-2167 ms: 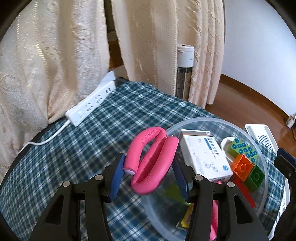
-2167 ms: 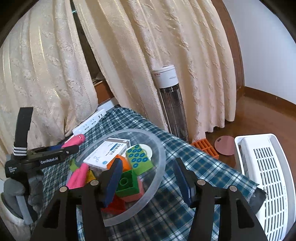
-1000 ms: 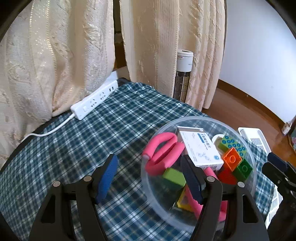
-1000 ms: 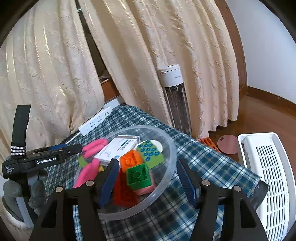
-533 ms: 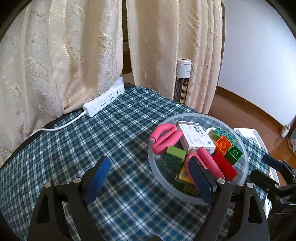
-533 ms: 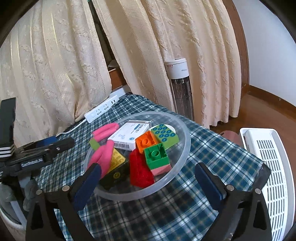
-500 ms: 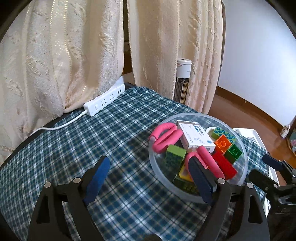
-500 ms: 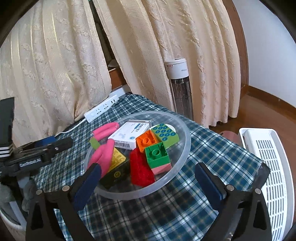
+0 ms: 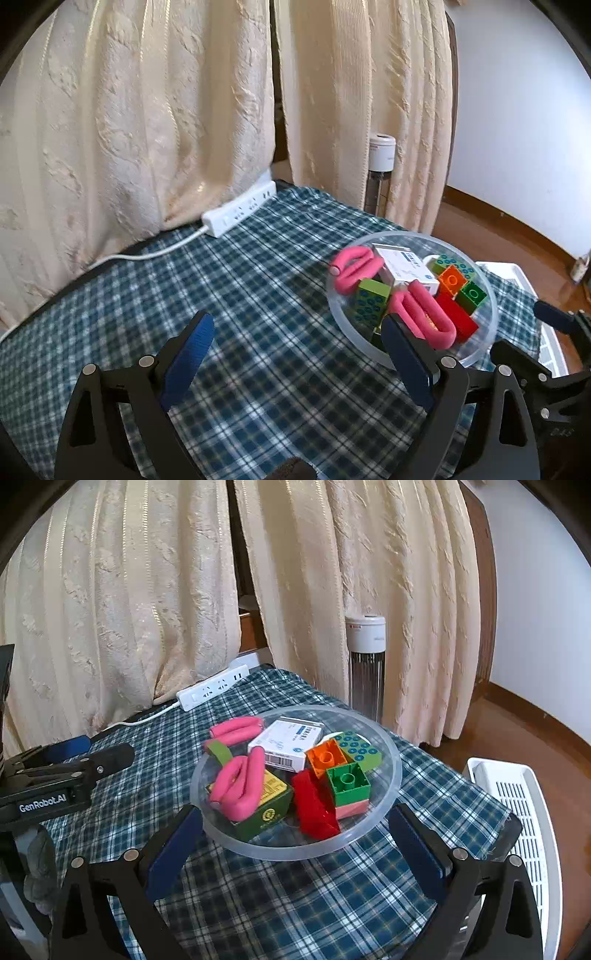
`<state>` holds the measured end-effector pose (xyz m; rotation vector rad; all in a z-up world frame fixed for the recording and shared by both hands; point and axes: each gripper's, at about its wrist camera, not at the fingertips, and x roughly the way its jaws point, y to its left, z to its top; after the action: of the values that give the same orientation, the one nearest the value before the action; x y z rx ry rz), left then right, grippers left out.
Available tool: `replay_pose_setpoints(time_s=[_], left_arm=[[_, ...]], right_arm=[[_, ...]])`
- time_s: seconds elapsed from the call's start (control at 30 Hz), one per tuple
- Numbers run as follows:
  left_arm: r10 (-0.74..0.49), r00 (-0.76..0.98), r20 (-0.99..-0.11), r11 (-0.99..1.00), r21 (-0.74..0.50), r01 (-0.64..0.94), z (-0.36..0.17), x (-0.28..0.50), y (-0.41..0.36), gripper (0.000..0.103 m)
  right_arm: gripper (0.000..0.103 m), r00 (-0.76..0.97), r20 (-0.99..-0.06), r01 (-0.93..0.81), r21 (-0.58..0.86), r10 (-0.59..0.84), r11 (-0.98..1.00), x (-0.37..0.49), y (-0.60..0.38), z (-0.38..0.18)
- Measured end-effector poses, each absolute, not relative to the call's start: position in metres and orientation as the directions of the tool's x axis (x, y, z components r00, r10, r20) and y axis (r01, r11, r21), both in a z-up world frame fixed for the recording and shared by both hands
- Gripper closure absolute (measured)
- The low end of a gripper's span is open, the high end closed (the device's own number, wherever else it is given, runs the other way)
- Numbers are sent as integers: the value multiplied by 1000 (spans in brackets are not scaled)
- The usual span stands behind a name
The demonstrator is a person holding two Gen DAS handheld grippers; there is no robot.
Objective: Organize objects
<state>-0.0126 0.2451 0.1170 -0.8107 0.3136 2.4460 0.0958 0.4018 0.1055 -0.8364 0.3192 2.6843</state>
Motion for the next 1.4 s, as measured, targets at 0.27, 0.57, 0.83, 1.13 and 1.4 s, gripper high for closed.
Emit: replay_pose_setpoints(time_s=[0.27,0.57,0.83,1.13,1.4], left_arm=[[428,-686,-589,-821,63,-567,124,0,245,10],[391,-688,-611,-830,90,-551,119,6,249,10],[421,-644,-639,-814,48,-579,115,9,251,10],[425,-629,-651,-802,52,-595,111,9,255,6],[419,-629,-655,-799,63,-598,108,9,255,6]], right_arm=[[0,-772,-569,-376,53,281,-925,100,389,108],[0,-768,-556,-382,1,317,-924,104,386,112],[0,-758,-574,-383,6,310,-924,104,389,107],[0,-750,-586,-389,15,307,-921,104,392,103],[0,-745,-596,-388,22,299,-922,102,393,100]])
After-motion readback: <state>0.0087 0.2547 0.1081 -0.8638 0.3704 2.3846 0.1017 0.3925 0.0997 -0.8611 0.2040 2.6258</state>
